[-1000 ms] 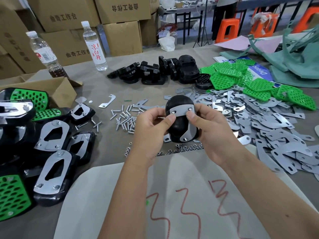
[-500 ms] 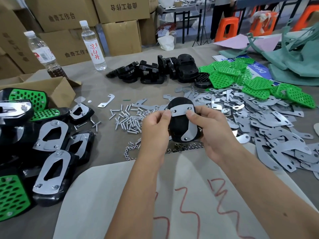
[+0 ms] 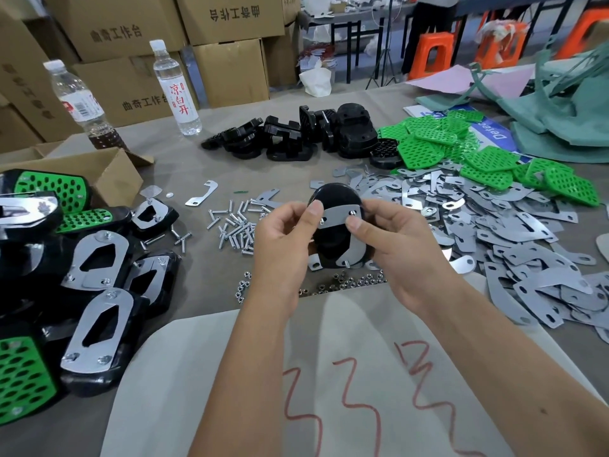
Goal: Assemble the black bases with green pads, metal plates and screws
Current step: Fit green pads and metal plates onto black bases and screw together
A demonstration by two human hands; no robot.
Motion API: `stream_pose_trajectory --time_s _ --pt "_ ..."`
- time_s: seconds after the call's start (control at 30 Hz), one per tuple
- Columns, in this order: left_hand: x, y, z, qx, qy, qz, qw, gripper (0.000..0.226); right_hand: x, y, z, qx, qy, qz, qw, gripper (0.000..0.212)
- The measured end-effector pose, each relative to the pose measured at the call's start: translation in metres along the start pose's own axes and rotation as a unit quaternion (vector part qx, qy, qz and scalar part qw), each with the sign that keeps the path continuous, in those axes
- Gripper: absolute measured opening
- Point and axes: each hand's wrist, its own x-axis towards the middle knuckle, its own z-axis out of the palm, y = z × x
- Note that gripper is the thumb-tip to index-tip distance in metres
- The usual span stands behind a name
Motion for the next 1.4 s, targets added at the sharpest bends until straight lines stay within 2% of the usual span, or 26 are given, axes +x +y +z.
stream_pose_trajectory --time_s 0.13,0.27,0.37,0.47,0.6,0.77,0.87,1.07,1.13,1.23,1.27,1.33,1.4 --pt "0.000 0.001 0.000 0.012 0.020 0.024 0.999 0.030 0.000 0.000 0.000 0.029 0.008 0.022 0.999 0.036" --pt "0.000 -0.001 0.001 0.021 0.018 0.051 0.998 0.031 0.002 0.000 0.000 0.051 -0.018 0.006 0.999 0.031" --pt "0.000 -0.003 -0.001 0.016 0.002 0.058 0.998 0.029 0.002 0.000 -0.002 0.029 -0.052 -0.042 0.997 0.024" --pt "0.000 -0.005 0.000 -0.006 -0.006 0.052 0.999 0.027 0.003 0.001 -0.003 -0.021 -0.045 -0.095 0.994 0.019" --pt "0.001 -0.006 0.002 -0.031 -0.010 0.043 0.999 0.028 0.002 0.001 -0.003 -0.042 -0.036 -0.117 0.992 0.019" --pt "0.000 -0.007 0.005 -0.022 0.028 0.049 0.998 0.032 0.005 -0.001 -0.005 -0.030 -0.028 -0.090 0.995 0.020" --pt "0.002 -0.011 0.005 -0.019 0.035 0.019 0.999 0.026 0.006 0.002 -0.006 -0.029 -0.025 -0.059 0.998 0.017" --pt "0.004 -0.012 0.005 -0.022 0.035 -0.054 0.998 0.035 0.006 0.003 -0.006 -0.049 -0.008 0.021 0.999 0.012" --pt "0.002 -0.011 0.008 -0.006 0.018 -0.073 0.997 0.043 0.006 0.004 -0.003 -0.055 0.020 0.033 0.998 0.013" --pt "-0.002 -0.011 0.010 0.036 -0.037 -0.083 0.995 0.051 0.009 0.003 -0.003 -0.003 0.092 0.048 0.995 0.019" --pt "-0.003 -0.011 0.009 0.046 -0.061 -0.086 0.993 0.047 0.011 0.001 -0.005 0.018 0.108 0.043 0.993 0.020" --pt "-0.006 -0.012 0.008 0.057 -0.113 -0.078 0.989 0.024 0.012 -0.003 -0.008 0.053 0.119 0.034 0.991 0.021" --pt "-0.006 -0.013 0.007 0.063 -0.128 -0.058 0.988 0.008 0.012 -0.005 -0.009 0.082 0.117 0.034 0.989 0.022"
